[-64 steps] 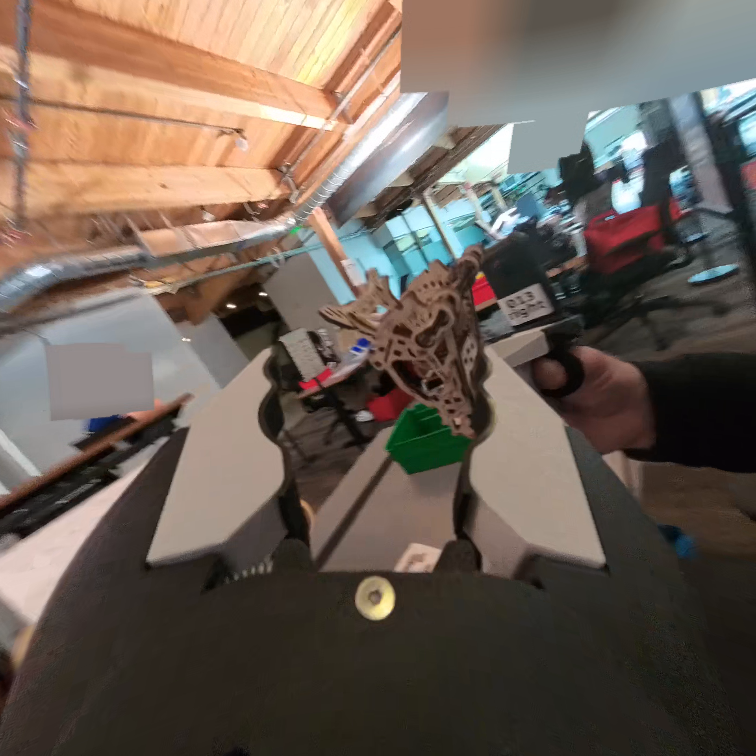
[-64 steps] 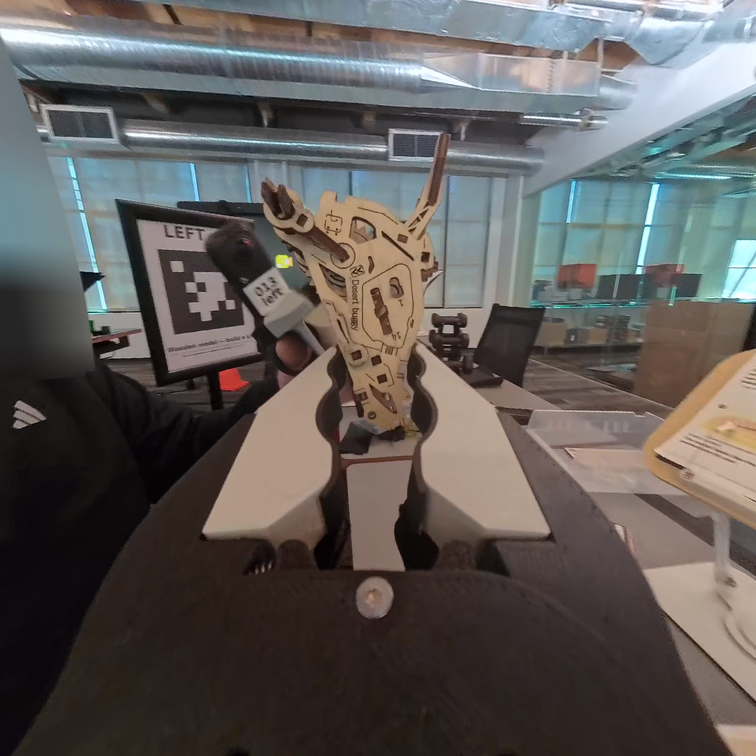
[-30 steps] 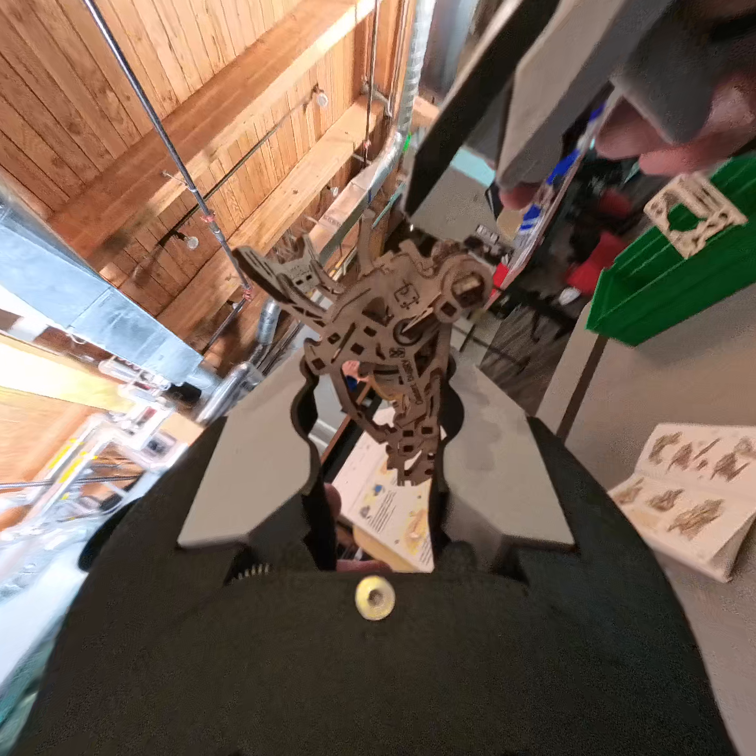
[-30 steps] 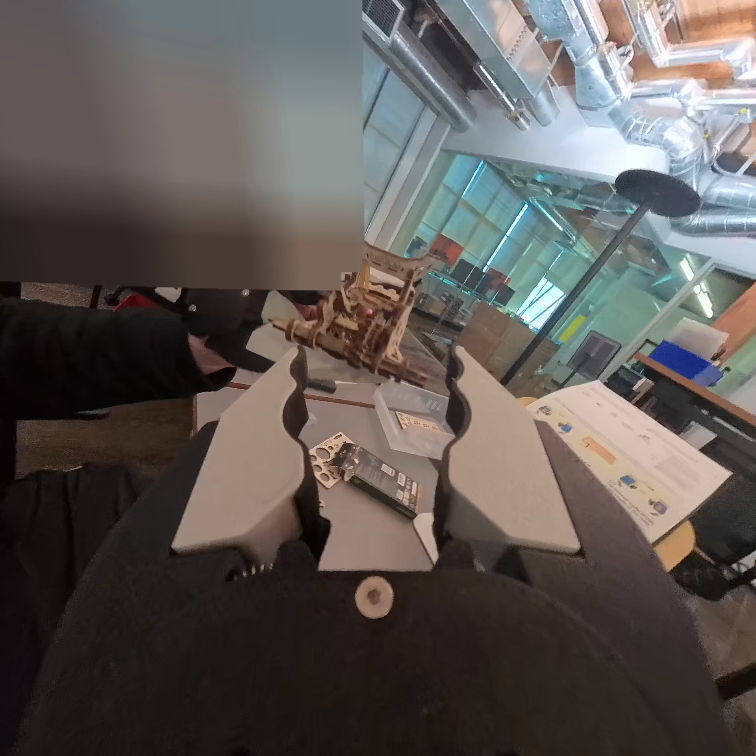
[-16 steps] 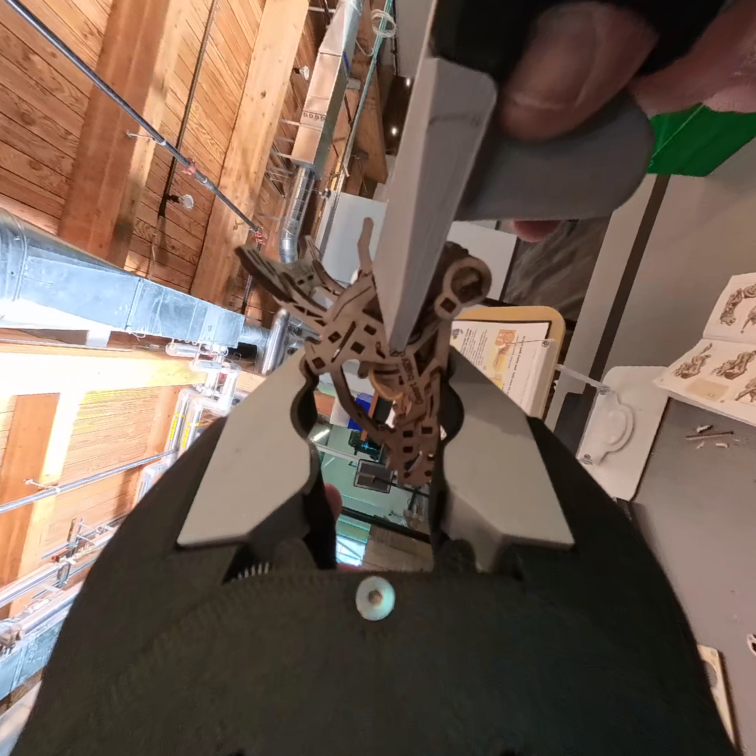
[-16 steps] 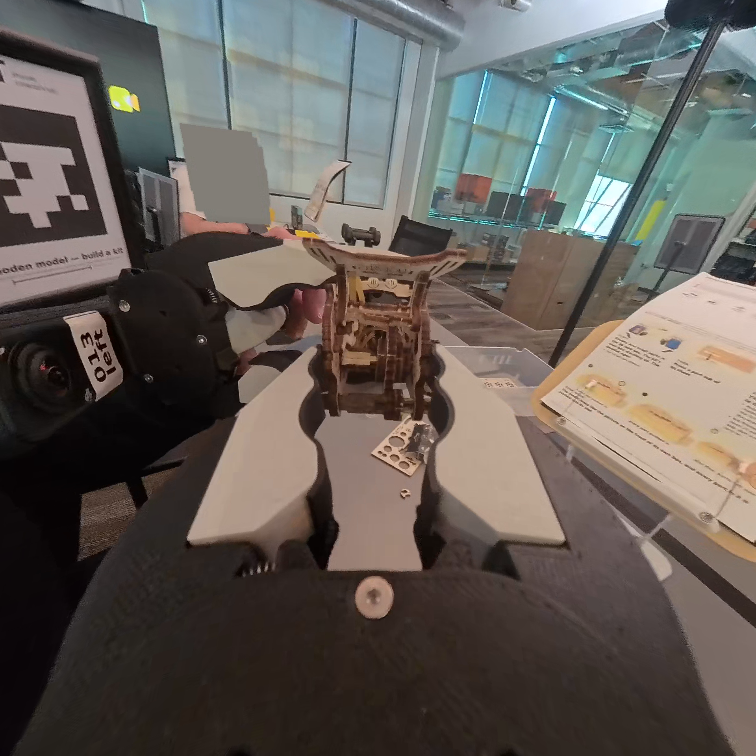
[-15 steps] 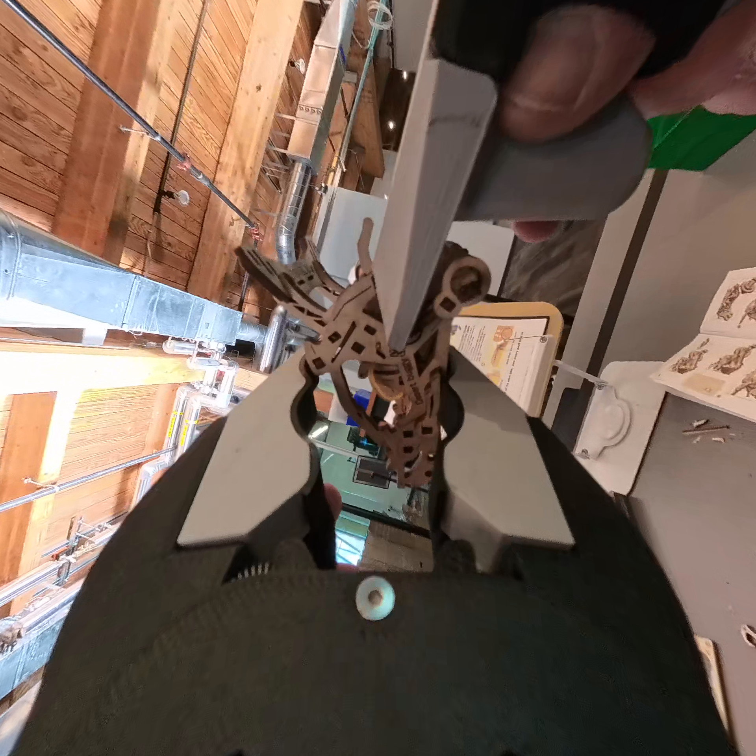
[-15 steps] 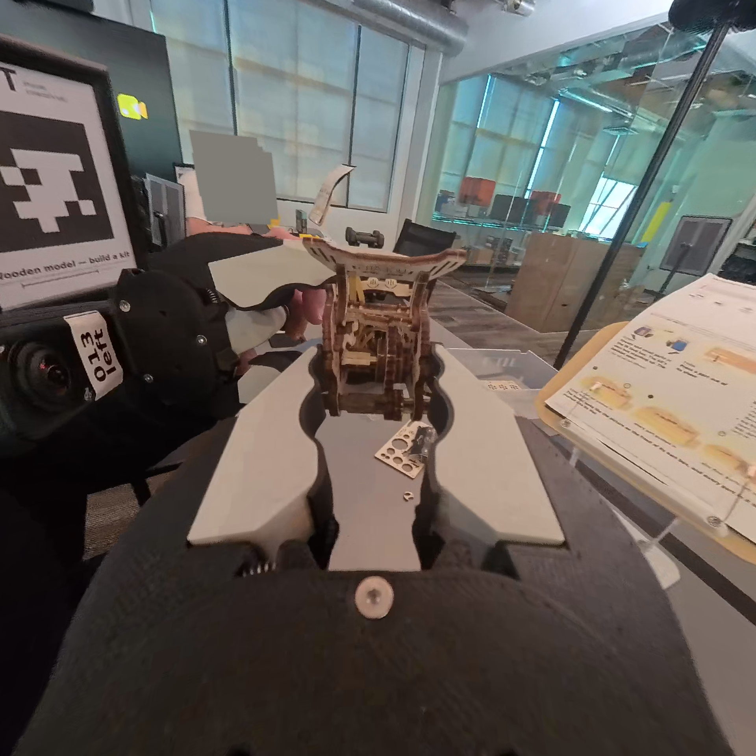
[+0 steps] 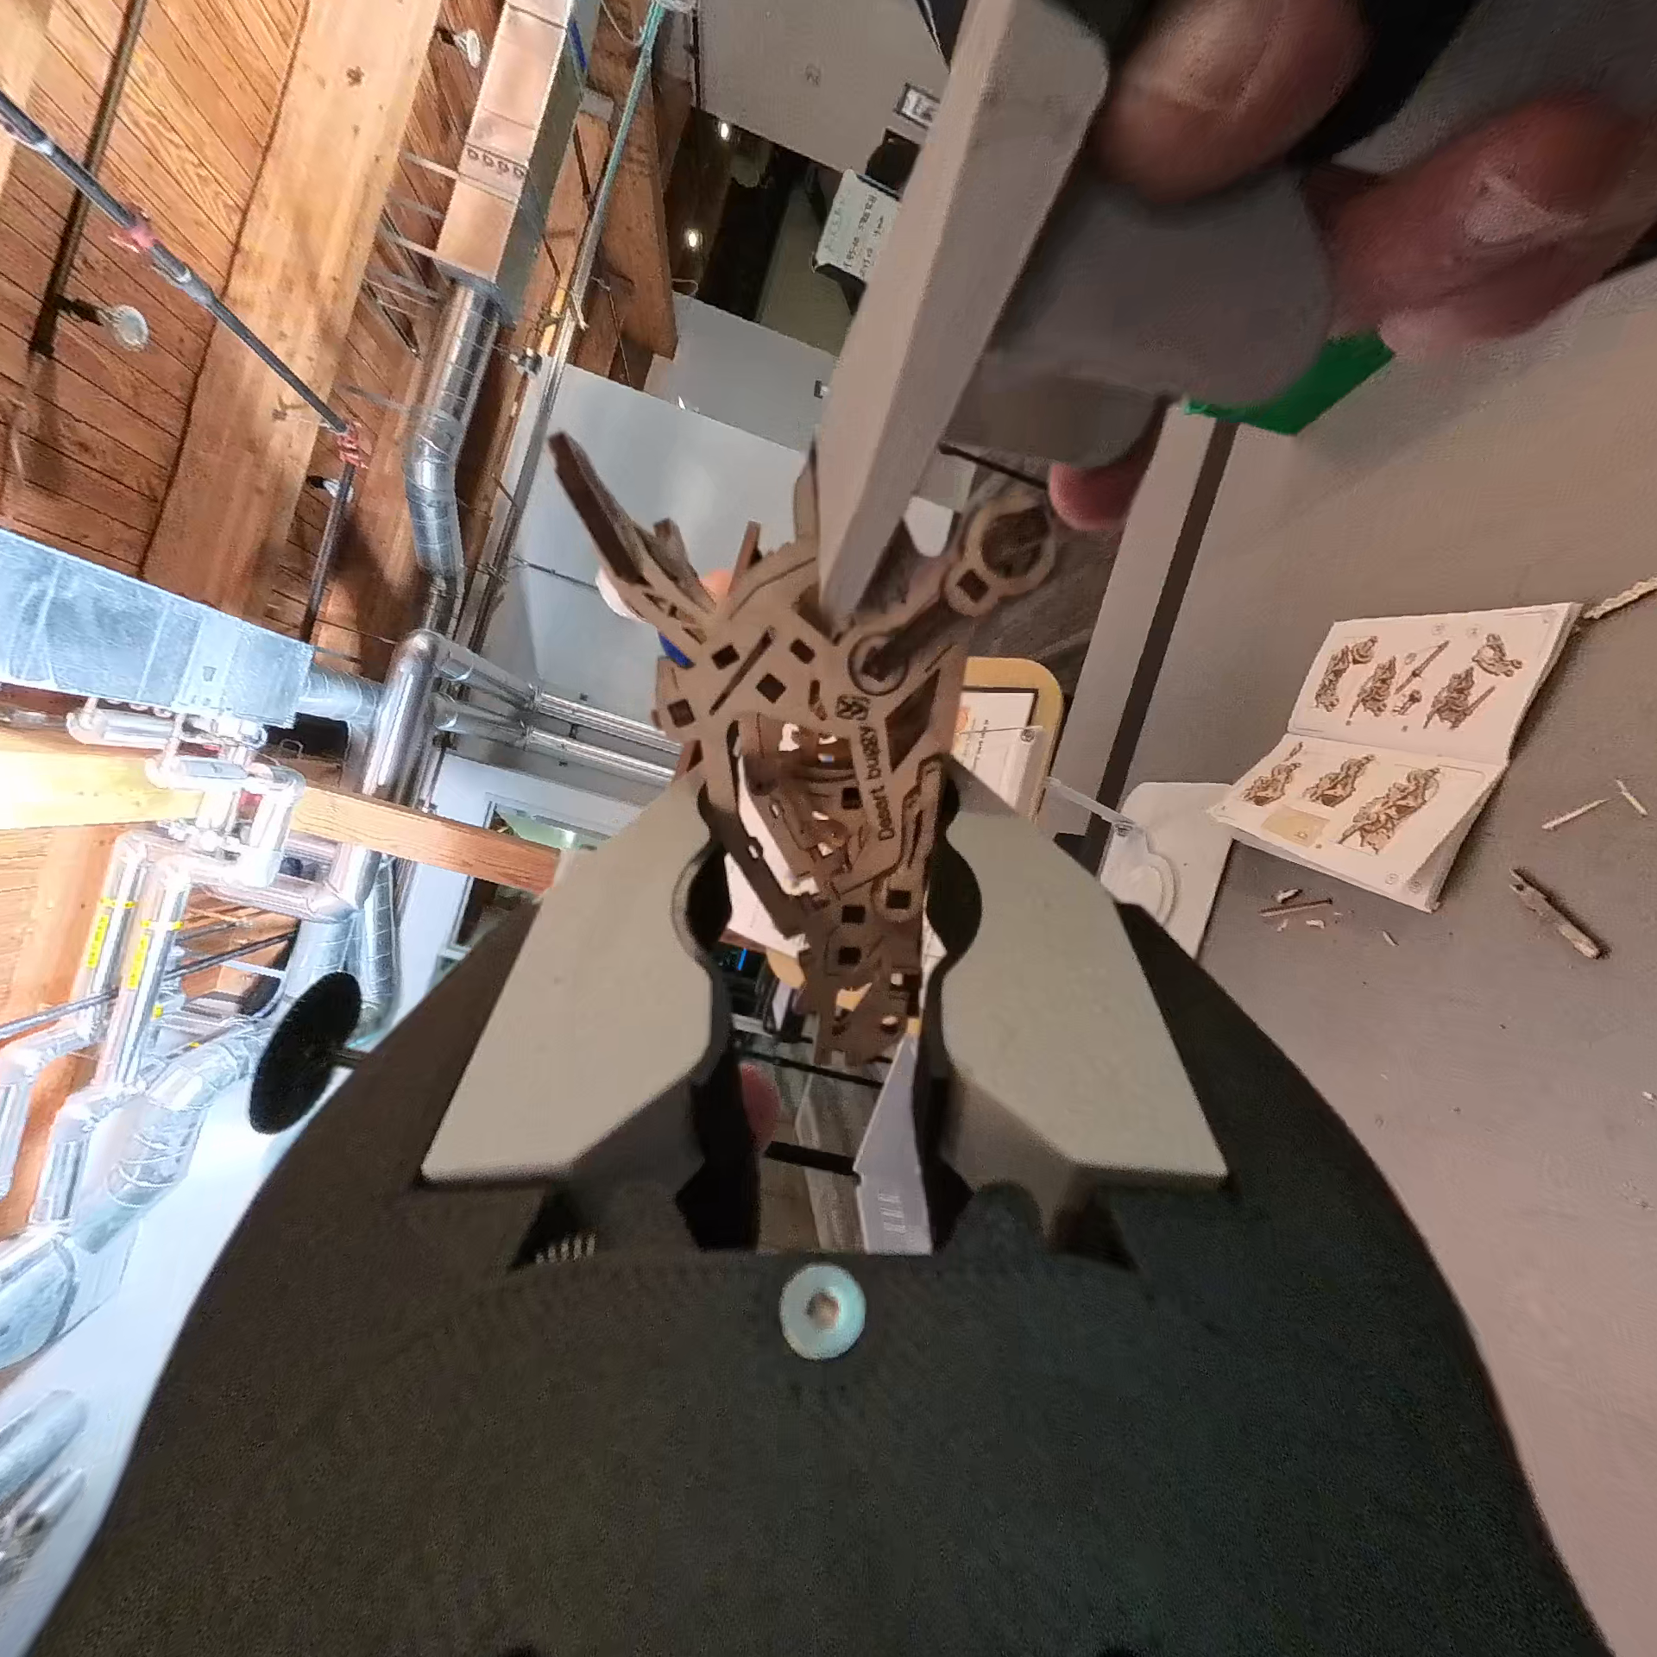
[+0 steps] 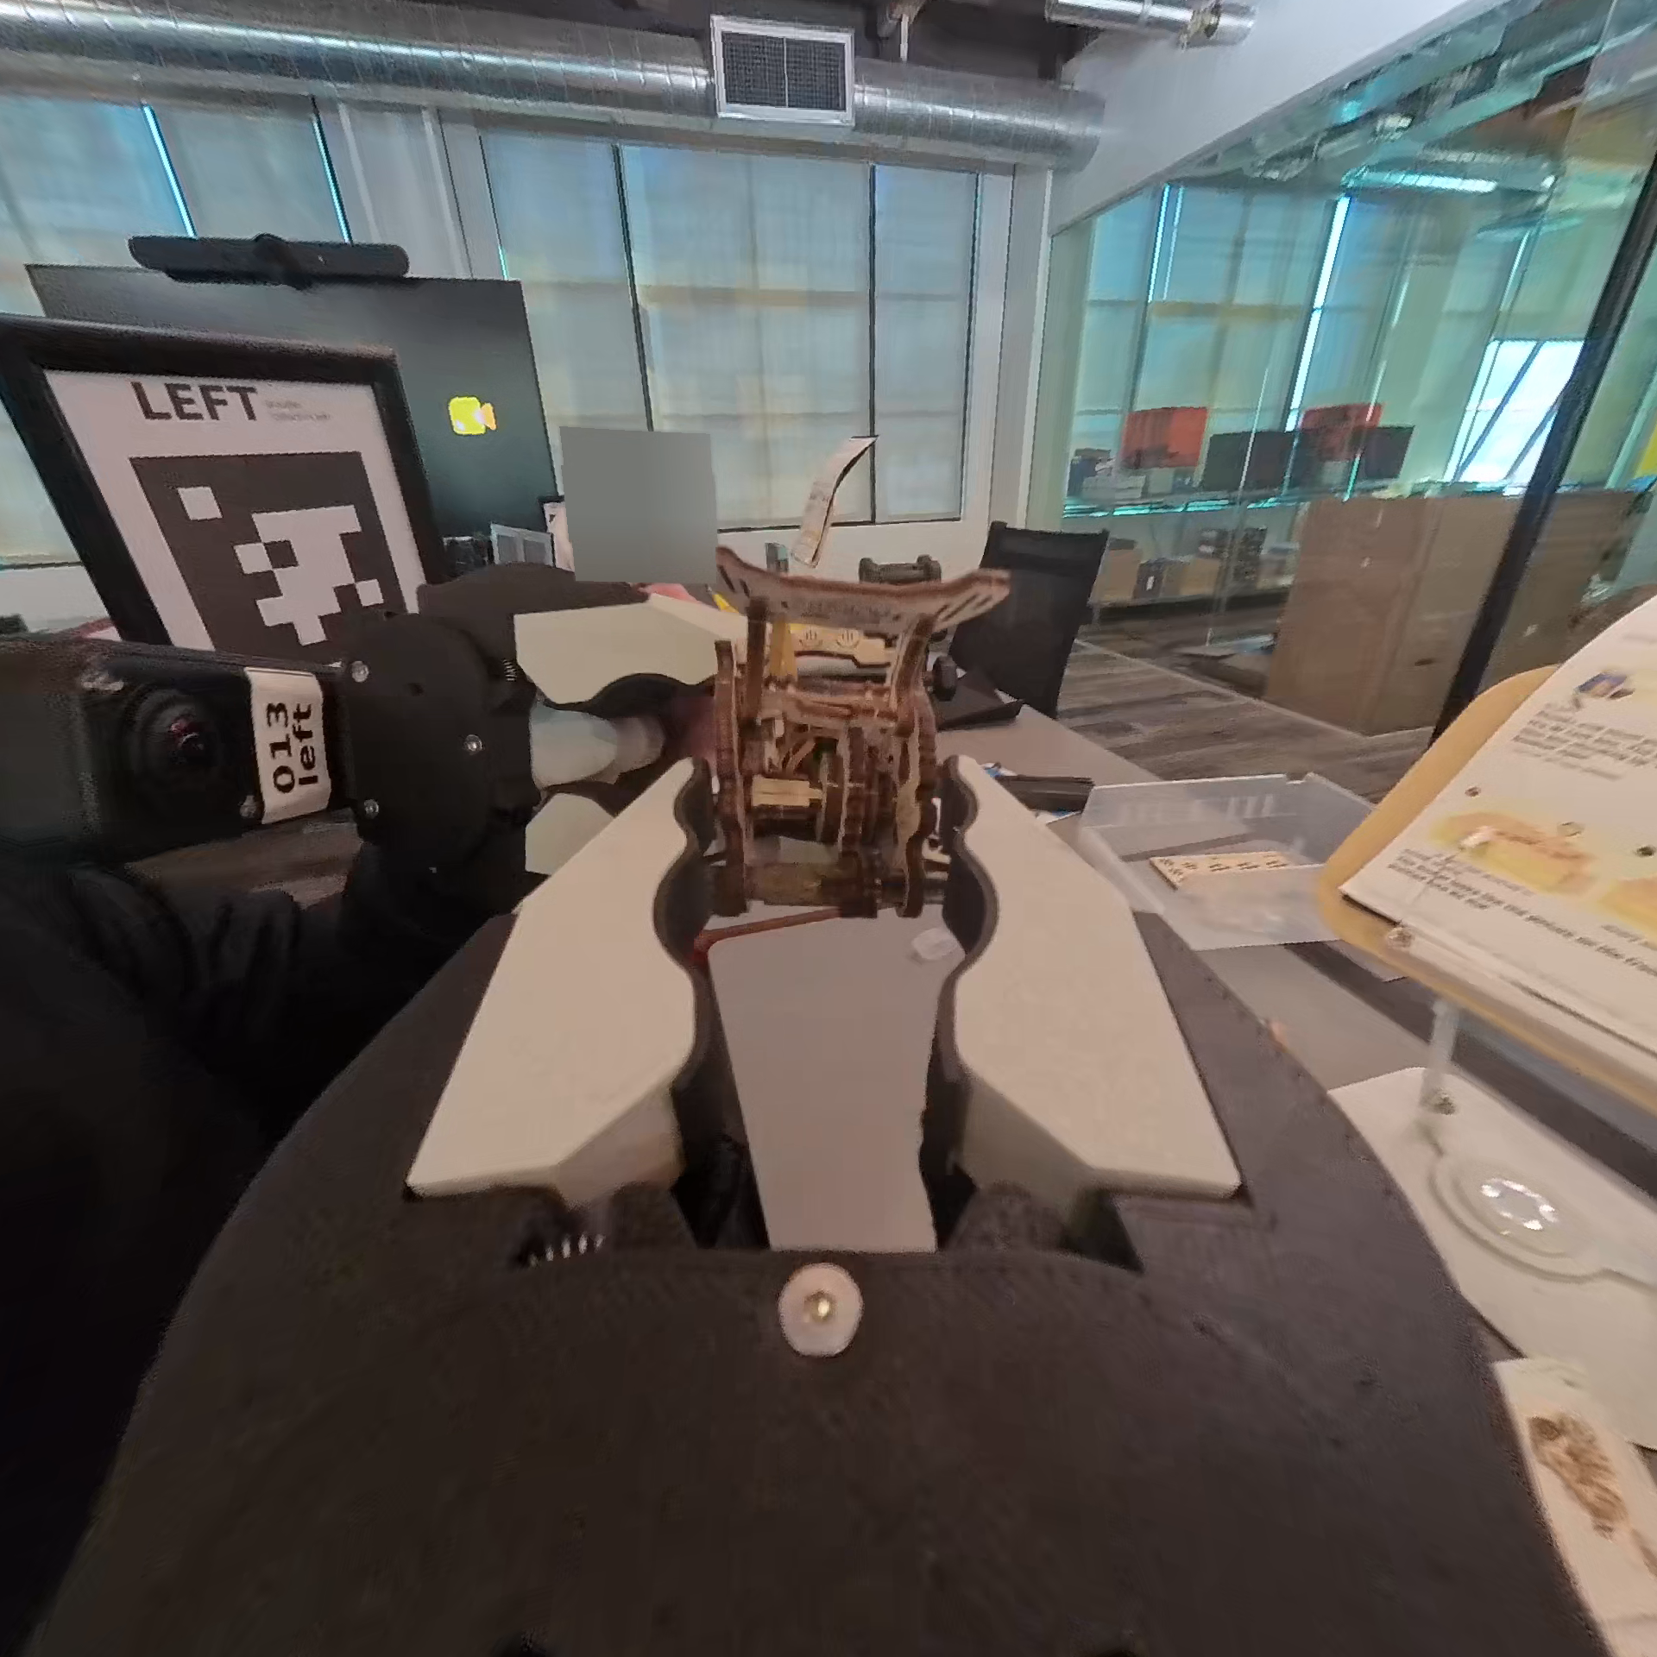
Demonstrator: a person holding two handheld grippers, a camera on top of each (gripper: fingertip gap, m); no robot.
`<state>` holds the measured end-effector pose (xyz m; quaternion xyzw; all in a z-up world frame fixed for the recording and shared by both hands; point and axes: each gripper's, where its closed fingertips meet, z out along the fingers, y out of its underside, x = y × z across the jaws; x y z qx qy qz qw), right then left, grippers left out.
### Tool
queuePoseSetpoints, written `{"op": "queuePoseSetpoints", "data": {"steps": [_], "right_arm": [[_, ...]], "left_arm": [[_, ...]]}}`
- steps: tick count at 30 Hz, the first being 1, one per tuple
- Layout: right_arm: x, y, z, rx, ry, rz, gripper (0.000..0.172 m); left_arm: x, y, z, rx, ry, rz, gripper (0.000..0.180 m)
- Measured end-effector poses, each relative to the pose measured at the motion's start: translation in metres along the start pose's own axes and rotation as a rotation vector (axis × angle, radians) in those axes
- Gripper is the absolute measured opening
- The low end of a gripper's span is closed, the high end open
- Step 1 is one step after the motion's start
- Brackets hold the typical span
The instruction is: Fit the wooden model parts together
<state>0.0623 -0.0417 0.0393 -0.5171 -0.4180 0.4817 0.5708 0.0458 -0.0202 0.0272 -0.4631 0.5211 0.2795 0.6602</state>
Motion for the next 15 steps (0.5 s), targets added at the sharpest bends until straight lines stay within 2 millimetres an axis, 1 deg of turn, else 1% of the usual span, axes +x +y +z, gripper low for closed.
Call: {"op": "queuePoseSetpoints", "data": {"steps": [3,5,6,9,11,13,15], "right_arm": [[0.005,-0.008,-0.011,-0.009,0.045,-0.078,0.048],[0.004,-0.013,-0.015,-0.020,0.079,-0.165,0.035],[0.002,-0.014,-0.016,-0.030,0.097,-0.221,0.032],[-0.006,-0.012,-0.013,-0.097,0.151,-0.408,0.021],[-0.007,-0.007,-0.010,-0.147,0.195,-0.507,0.020],[-0.008,-0.003,-0.007,-0.183,0.218,-0.575,0.013],[-0.011,-0.001,-0.005,-0.184,0.200,-0.584,0.006]], "left_arm": [[-0.001,0.005,0.000,0.002,0.034,-0.060,0.038],[0.001,0.006,0.000,0.015,0.070,-0.099,0.038],[0.002,0.007,0.000,0.012,0.084,-0.113,0.038],[0.009,0.007,-0.002,0.015,0.151,-0.158,0.038],[0.015,0.006,-0.003,0.015,0.206,-0.189,0.038],[0.021,0.005,-0.004,0.020,0.255,-0.212,0.038],[0.024,0.005,-0.005,0.029,0.288,-0.249,0.038]]}}
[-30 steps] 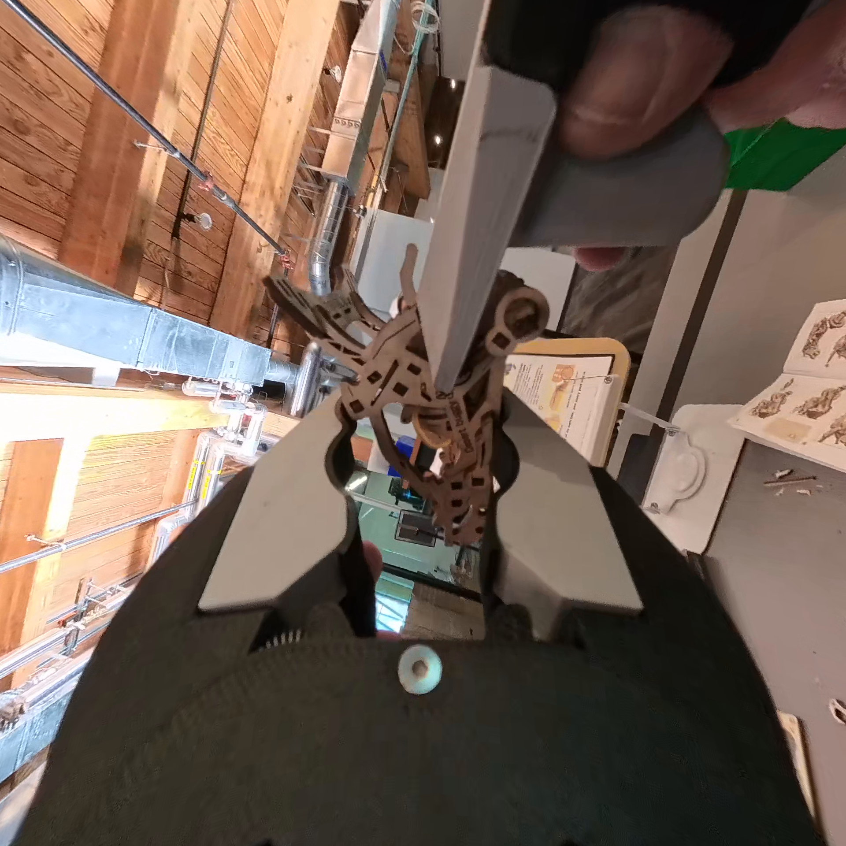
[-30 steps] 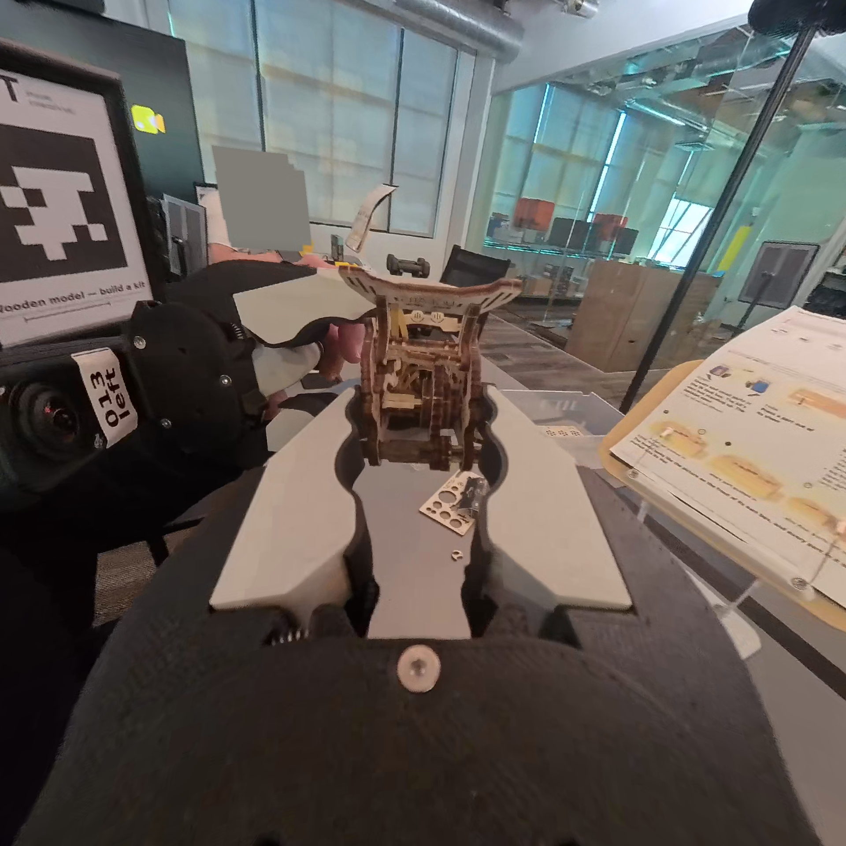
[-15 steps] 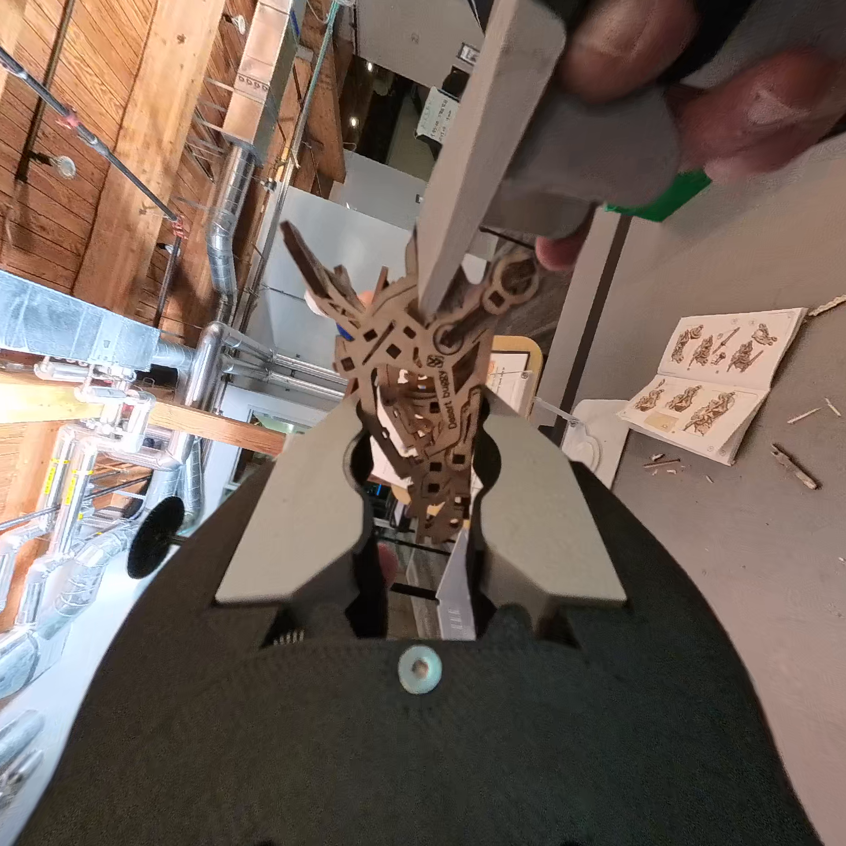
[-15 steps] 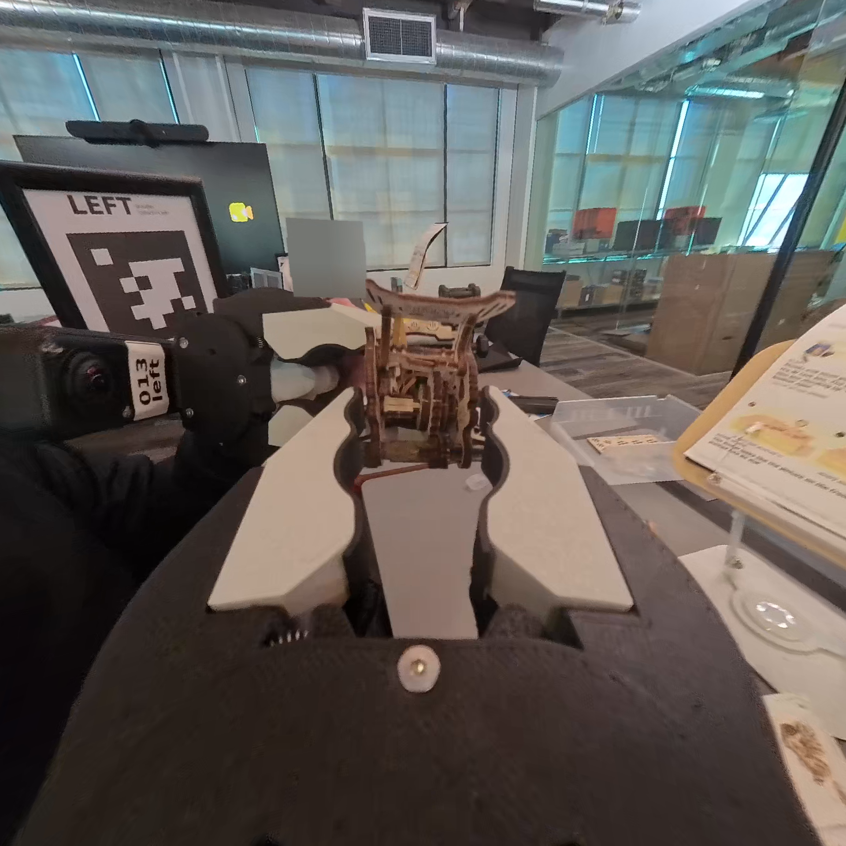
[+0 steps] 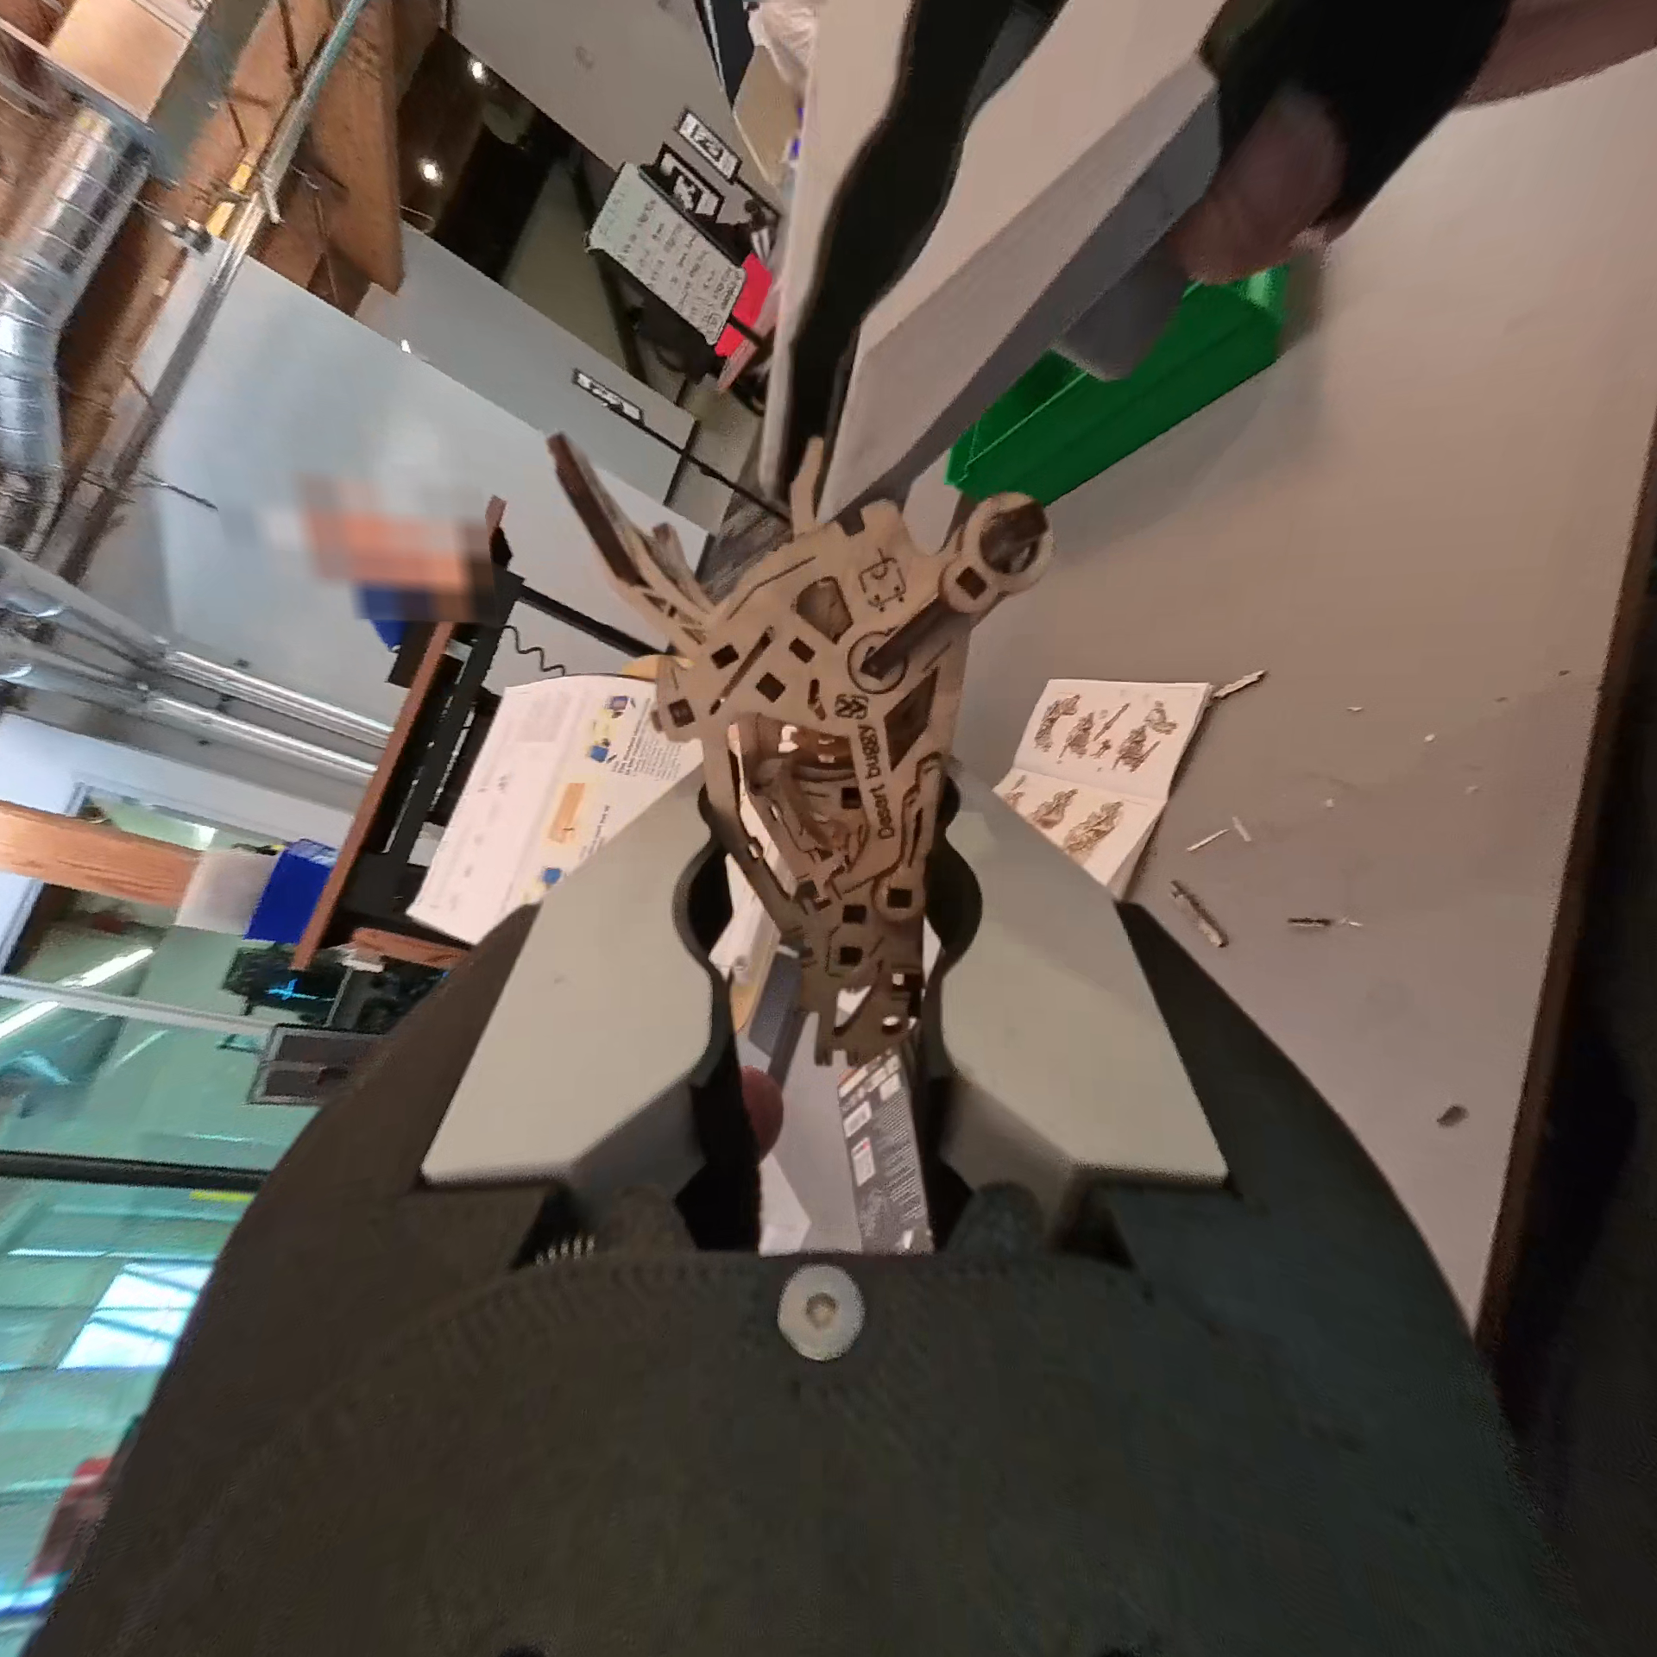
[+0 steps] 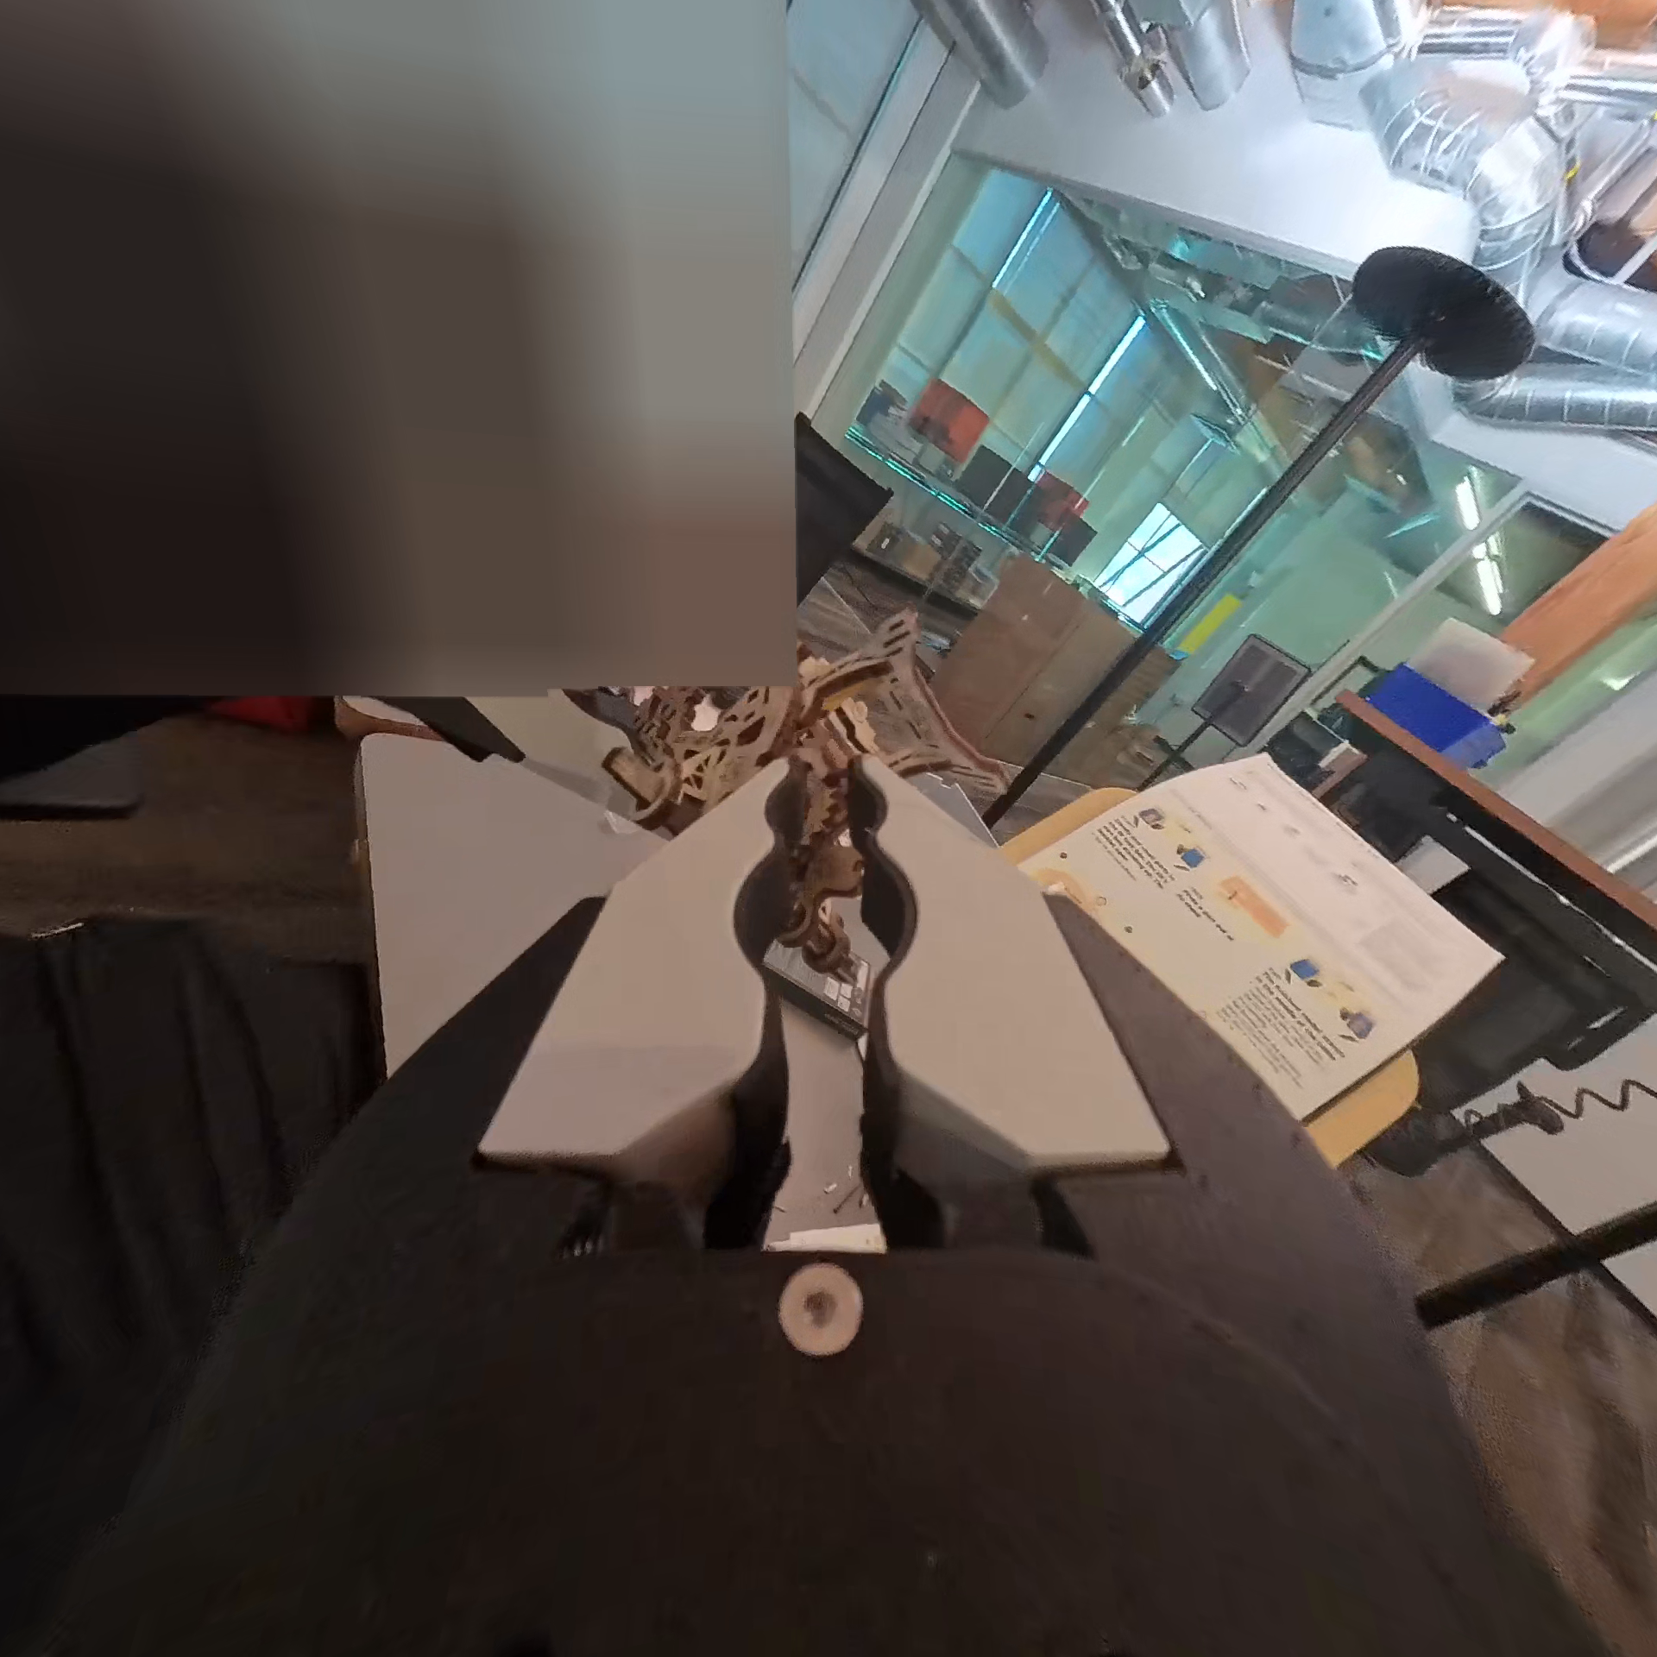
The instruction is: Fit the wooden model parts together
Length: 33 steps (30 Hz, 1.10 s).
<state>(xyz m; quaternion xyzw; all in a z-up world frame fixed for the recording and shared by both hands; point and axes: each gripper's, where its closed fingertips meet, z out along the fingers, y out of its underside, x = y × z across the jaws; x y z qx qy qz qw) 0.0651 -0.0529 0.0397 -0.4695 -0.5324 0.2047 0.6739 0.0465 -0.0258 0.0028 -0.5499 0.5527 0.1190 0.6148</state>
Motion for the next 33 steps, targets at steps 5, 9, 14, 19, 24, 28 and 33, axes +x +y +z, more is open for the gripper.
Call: {"op": "queuePoseSetpoints", "data": {"steps": [5,9,14,19,24,28,33], "right_arm": [[-0.003,0.001,0.001,0.009,-0.035,0.010,0.001],[-0.003,0.000,0.001,0.024,-0.048,0.025,0.001],[0.000,-0.003,0.001,0.022,-0.020,0.014,0.004],[0.017,-0.011,-0.013,0.071,0.014,0.071,0.012],[0.021,-0.010,-0.017,0.057,0.028,0.059,0.011],[0.022,-0.010,-0.020,0.052,0.027,0.059,0.013],[0.022,-0.012,-0.022,0.057,0.022,0.054,0.015]], "left_arm": [[0.003,0.002,-0.001,0.012,0.051,-0.049,0.038],[0.005,0.001,-0.001,0.030,0.074,-0.079,0.038],[0.003,0.001,0.000,0.088,0.099,-0.136,0.038],[0.001,-0.001,0.000,0.207,0.170,-0.232,0.037],[0.002,-0.008,-0.003,0.286,0.194,-0.249,0.037],[0.001,-0.010,-0.003,0.310,0.195,-0.252,0.037],[0.001,-0.018,-0.009,0.394,0.205,-0.245,0.037]]}}
